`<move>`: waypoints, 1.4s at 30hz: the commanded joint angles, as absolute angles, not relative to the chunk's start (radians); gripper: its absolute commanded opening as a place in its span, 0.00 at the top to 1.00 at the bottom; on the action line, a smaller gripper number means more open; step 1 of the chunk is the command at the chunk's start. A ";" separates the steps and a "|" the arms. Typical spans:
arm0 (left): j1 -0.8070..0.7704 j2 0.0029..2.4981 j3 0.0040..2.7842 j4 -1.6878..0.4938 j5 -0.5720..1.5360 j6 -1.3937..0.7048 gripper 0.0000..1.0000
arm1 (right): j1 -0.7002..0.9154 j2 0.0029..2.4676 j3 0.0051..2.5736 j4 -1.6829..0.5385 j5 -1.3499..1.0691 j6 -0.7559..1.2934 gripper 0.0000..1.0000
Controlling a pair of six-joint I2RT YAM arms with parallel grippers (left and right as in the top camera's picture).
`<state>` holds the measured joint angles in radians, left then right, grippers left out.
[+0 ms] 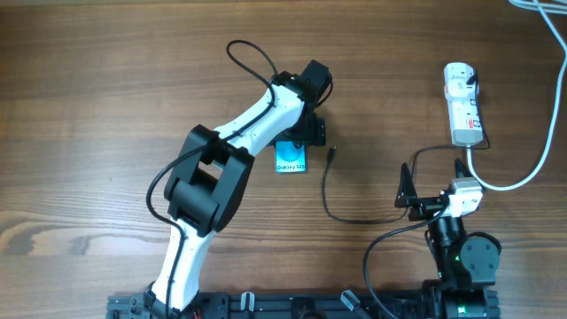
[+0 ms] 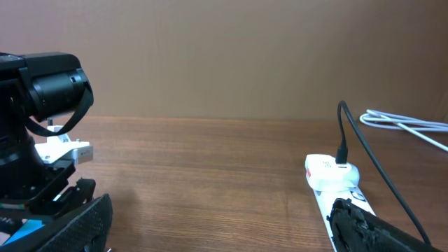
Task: Plug charger to phone and switch on socket
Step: 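Close the left gripper on the phone's sides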
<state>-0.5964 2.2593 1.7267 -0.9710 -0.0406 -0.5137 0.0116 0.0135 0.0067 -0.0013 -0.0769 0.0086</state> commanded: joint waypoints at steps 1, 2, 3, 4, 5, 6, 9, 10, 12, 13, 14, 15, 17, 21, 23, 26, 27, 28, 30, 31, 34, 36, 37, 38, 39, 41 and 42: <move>-0.567 2.278 1.718 -0.968 -0.072 -0.532 0.00 | 0.016 0.007 0.005 0.001 -0.060 0.000 0.00; -0.561 2.278 1.718 -0.969 -0.069 -0.532 0.00 | 0.016 0.007 0.005 0.001 -0.060 0.000 0.00; -0.554 2.278 1.718 -0.969 -0.058 -0.532 0.00 | 0.016 0.007 0.005 0.001 -0.060 0.000 0.00; -0.549 2.278 1.718 -0.969 -0.041 -0.531 0.00 | 0.016 0.007 0.005 0.001 -0.060 0.001 0.00; -0.545 2.278 1.718 -0.969 -0.022 -0.531 0.00 | 0.016 0.007 0.005 0.001 -0.060 0.000 0.00; -0.545 2.278 1.718 -0.969 -0.020 -0.531 0.00 | 0.016 0.007 0.005 0.001 -0.060 0.000 0.00; -0.549 2.278 1.718 -0.969 -0.020 -0.528 0.00 | 0.016 0.007 0.005 0.001 -0.060 0.001 0.00; -0.553 2.278 1.718 -0.969 -0.020 -0.528 0.00 | 0.016 0.007 0.005 0.001 -0.060 0.000 0.00; -0.562 2.278 1.718 -0.969 -0.020 -0.528 0.00 | 0.016 0.007 0.005 0.001 -0.060 0.000 0.00; -0.566 2.278 1.718 -0.969 -0.021 -0.528 0.00 | 0.016 0.007 0.005 0.001 -0.060 0.000 0.00; -0.568 2.278 1.718 -0.969 -0.020 -0.528 0.00 | 0.016 0.007 0.005 0.001 -0.060 0.000 0.00; -0.571 2.278 1.718 -0.969 -0.020 -0.528 0.00 | 0.015 0.007 0.005 0.001 -0.060 0.000 0.00; -0.574 2.278 1.718 -0.970 -0.020 -0.529 0.00 | 0.016 0.007 0.005 0.001 -0.060 0.000 0.00; -0.576 2.278 1.718 -0.987 -0.018 -0.532 0.00 | 0.015 0.007 0.005 0.001 -0.060 0.000 0.00; -0.577 2.278 1.718 -0.991 -0.015 -0.532 0.00 | 0.016 0.007 0.005 0.001 -0.060 0.001 0.00; -0.577 2.278 1.718 -0.995 -0.016 -0.532 0.00 | 0.016 0.007 0.005 0.001 -0.060 0.001 0.00; -0.577 2.278 1.718 -0.994 -0.016 -0.532 0.00 | 0.016 0.007 0.005 0.001 -0.060 0.000 0.00; -0.577 2.278 1.718 -0.994 -0.016 -0.532 0.00 | 0.016 0.007 0.005 0.001 -0.060 0.000 0.00; -0.577 2.278 1.718 -0.995 -0.016 -0.532 0.00 | 0.016 0.007 0.005 0.001 -0.060 0.000 0.00; -0.577 2.278 1.718 -0.995 -0.016 -0.532 0.01 | 0.016 0.007 0.005 0.001 -0.060 0.000 0.00; -0.577 2.278 1.718 -0.995 -0.016 -0.532 0.01 | 0.016 0.007 0.005 0.001 -0.060 0.001 0.00; -0.577 2.278 1.718 -0.995 -0.016 -0.532 0.04 | 0.016 0.007 0.005 0.001 -0.060 0.001 0.00; -0.577 2.278 1.718 -0.995 -0.016 -0.532 0.05 | 0.016 0.007 0.005 0.001 -0.060 0.000 0.00; -0.577 2.278 1.718 -0.995 -0.016 -0.532 0.05 | 0.016 0.007 0.005 0.001 -0.060 0.000 0.00; -0.577 2.278 1.718 -0.995 -0.016 -0.532 0.06 | 0.016 0.007 0.005 0.001 -0.060 0.000 0.00; -0.577 2.278 1.718 -0.995 -0.016 -0.532 0.10 | 0.016 0.007 0.005 0.001 -0.060 0.001 0.00; -0.577 2.278 1.718 -0.995 -0.016 -0.532 0.11 | 0.016 0.007 0.005 0.001 -0.060 0.000 0.00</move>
<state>-0.5743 2.2593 1.7267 -0.9909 -0.0246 -0.5209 0.0116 0.0135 0.0067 -0.0013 -0.0769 0.0090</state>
